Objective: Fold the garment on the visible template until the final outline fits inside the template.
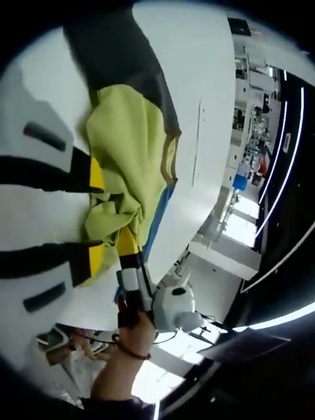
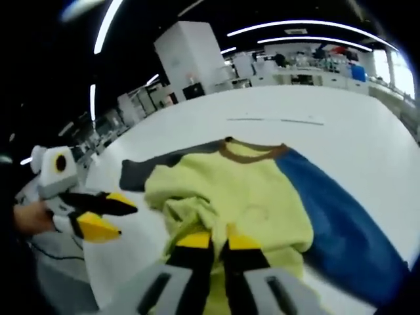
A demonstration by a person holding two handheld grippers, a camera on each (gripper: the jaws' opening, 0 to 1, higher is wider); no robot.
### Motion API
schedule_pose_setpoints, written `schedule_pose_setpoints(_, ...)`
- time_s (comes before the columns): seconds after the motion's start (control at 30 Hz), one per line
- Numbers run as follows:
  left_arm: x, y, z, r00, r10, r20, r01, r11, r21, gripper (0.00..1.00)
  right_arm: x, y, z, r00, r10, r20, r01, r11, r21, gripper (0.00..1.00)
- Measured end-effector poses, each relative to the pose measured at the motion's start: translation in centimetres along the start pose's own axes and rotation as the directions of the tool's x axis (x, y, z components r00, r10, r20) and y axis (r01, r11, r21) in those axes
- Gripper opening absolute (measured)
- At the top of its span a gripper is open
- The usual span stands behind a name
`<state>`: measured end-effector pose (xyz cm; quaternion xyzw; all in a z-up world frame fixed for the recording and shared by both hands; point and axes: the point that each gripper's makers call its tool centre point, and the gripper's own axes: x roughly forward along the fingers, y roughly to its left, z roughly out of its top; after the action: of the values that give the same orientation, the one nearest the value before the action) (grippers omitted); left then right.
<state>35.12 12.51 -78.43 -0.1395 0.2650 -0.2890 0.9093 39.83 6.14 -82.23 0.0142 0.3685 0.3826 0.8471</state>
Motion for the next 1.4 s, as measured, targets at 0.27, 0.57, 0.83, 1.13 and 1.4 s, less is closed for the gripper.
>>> schedule_pose_setpoints(0.27,2.4,-1.2,0.1,0.998,0.055,-0.008,-0.055,0.998,0.011,0.16,0.1,0.0,-0.5,1.000,-0.016,-0.007,0.016,1.000,-0.001,0.02)
schedule_pose_setpoints(0.57,4.5,-0.8,-1.0,0.988,0.141,-0.067,-0.137,0.989,0.053,0.21,-0.2,-0.1,-0.4,1.000,-0.025,0.008,0.025,1.000,0.009,0.01)
schedule_pose_setpoints(0.83,4.8,0.4,-2.6,0.972,0.199,-0.120,-0.196,0.980,0.036,0.06,-0.5,0.3,-0.4,0.999,-0.018,0.026,0.018,1.000,0.025,0.01)
schedule_pose_setpoints(1.13,3.7,0.9,-2.3,0.978,0.180,-0.107,-0.182,0.983,-0.009,0.00,-0.6,0.3,-0.3,0.999,-0.022,0.035,0.022,1.000,-0.001,0.05)
schedule_pose_setpoints(1.4,2.5,1.3,-1.2,0.981,0.177,-0.079,-0.179,0.984,-0.013,0.00,-2.6,0.0,0.3,0.995,-0.072,0.069,0.071,0.997,0.014,0.25)
